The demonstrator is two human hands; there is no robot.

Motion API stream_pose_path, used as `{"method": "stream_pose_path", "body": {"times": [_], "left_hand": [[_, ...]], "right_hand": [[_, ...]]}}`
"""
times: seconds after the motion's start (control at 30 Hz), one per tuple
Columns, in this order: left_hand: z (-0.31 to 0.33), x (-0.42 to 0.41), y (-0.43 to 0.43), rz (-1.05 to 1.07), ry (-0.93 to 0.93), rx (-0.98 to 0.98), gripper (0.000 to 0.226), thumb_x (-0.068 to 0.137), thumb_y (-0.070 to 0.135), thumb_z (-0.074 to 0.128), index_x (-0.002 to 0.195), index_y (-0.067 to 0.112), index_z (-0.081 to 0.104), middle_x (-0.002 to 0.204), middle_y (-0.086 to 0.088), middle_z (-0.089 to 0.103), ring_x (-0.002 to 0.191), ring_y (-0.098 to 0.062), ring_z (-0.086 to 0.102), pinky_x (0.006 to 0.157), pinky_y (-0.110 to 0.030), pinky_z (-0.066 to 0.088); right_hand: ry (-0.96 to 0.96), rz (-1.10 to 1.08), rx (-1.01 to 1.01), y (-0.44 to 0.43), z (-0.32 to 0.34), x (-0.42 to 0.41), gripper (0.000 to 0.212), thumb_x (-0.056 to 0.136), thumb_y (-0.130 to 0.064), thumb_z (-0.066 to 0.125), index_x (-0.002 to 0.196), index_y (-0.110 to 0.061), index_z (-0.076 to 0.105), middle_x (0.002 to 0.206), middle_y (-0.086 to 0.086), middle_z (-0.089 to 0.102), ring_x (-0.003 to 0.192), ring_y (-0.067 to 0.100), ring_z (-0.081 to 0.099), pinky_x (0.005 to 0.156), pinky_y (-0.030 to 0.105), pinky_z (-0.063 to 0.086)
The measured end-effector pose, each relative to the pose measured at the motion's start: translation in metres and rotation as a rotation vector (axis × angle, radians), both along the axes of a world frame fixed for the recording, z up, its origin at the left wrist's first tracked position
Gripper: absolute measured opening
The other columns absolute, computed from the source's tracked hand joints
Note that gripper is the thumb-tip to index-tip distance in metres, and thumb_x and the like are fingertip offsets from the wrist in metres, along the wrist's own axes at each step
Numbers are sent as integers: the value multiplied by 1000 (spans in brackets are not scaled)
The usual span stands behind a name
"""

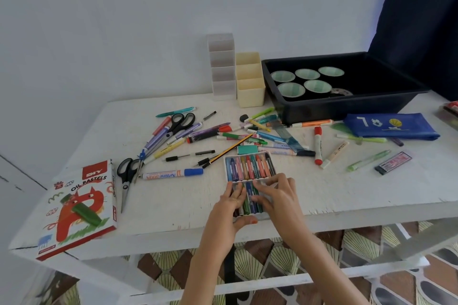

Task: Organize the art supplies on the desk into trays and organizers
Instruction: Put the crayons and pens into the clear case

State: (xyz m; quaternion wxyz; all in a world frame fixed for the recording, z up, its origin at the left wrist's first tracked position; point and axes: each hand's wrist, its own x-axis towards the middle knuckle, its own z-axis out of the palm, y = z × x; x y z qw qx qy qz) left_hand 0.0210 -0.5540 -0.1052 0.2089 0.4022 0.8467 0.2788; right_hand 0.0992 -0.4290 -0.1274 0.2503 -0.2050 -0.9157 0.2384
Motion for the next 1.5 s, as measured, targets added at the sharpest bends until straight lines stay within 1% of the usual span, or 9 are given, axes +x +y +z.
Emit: {"method": "stream_pose_path", "body": {"times": [0.23, 0.3, 0.47, 0.63, 0.73, 1.07, 1.3, 1.37, 1.5], "left_hand": [[-9, 8, -8, -38, 453, -170, 86, 78, 75, -9, 145, 23, 3, 154, 4, 4, 139, -14, -25, 116, -37, -10], [-20, 12, -12, -34, 490, -252, 75, 92, 66, 4, 144, 17, 28, 150, -2, 31, 144, -20, 4, 112, -43, 9], [-20, 21, -12, -44, 466, -311, 80, 92, 67, 12, 141, 10, 39, 149, -8, 35, 140, -23, 21, 109, -50, 9], [0, 18, 0, 62, 361, -59, 86, 77, 76, -12, 146, 26, -17, 153, 9, -24, 136, -3, -31, 108, -36, -27], [8, 5, 14, 126, 323, 71, 87, 72, 76, -10, 146, 30, -15, 152, 15, -24, 134, 4, -31, 106, -21, -29], [27, -42, 110, 128, 268, 241, 45, 99, 35, 36, 143, 25, 33, 151, 8, 28, 141, -7, 18, 113, -22, 10], [11, -67, 183, -28, 421, 36, 51, 95, 33, 23, 134, 14, 49, 144, -4, 43, 135, -18, 37, 112, -34, 24], [5, -73, 191, -58, 457, -71, 50, 89, 33, 27, 116, 16, 66, 125, -2, 62, 117, -16, 57, 96, -32, 45], [-5, -78, 187, 3, 581, -183, 66, 100, 32, 5, 113, 14, 68, 119, -2, 65, 111, -17, 62, 86, -35, 52]], "right_hand": [[-181, -57, -109, 2, 10, -10, 35, 86, -27, 63, 120, -19, 64, 114, 6, 47, 108, 22, 36, 92, 36, 44], [-211, -44, -49, -1, 10, -6, 36, 90, -28, 58, 125, -21, 60, 116, 6, 46, 107, 22, 36, 93, 34, 43], [-163, -1, 25, -3, 8, 3, 37, 95, -31, 50, 130, -18, 54, 115, 3, 48, 101, 17, 35, 88, 28, 36], [24, -41, -295, 17, 22, 1, 25, 92, -5, 51, 114, -11, 61, 101, -2, 53, 91, 11, 51, 85, 30, 49], [25, -46, -263, 39, 30, -6, 25, 90, 0, 52, 106, -12, 66, 97, -1, 58, 87, 12, 54, 74, 16, 44], [-183, -314, -294, 153, 41, -71, 31, 95, -5, 45, 123, -7, 59, 119, 11, 56, 103, 21, 52, 88, 24, 42], [-172, -80, -214, 176, 29, -92, 27, 90, -1, 48, 102, -12, 71, 102, 6, 67, 94, 17, 59, 79, 19, 39], [-121, -90, -235, 182, 32, -96, 25, 91, -4, 50, 106, -14, 68, 105, 4, 66, 93, 13, 57, 77, 17, 38], [-255, -92, 68, 187, 41, -110, 34, 98, -23, 42, 130, -27, 51, 102, 6, 69, 88, 22, 64, 68, 27, 43]]}}
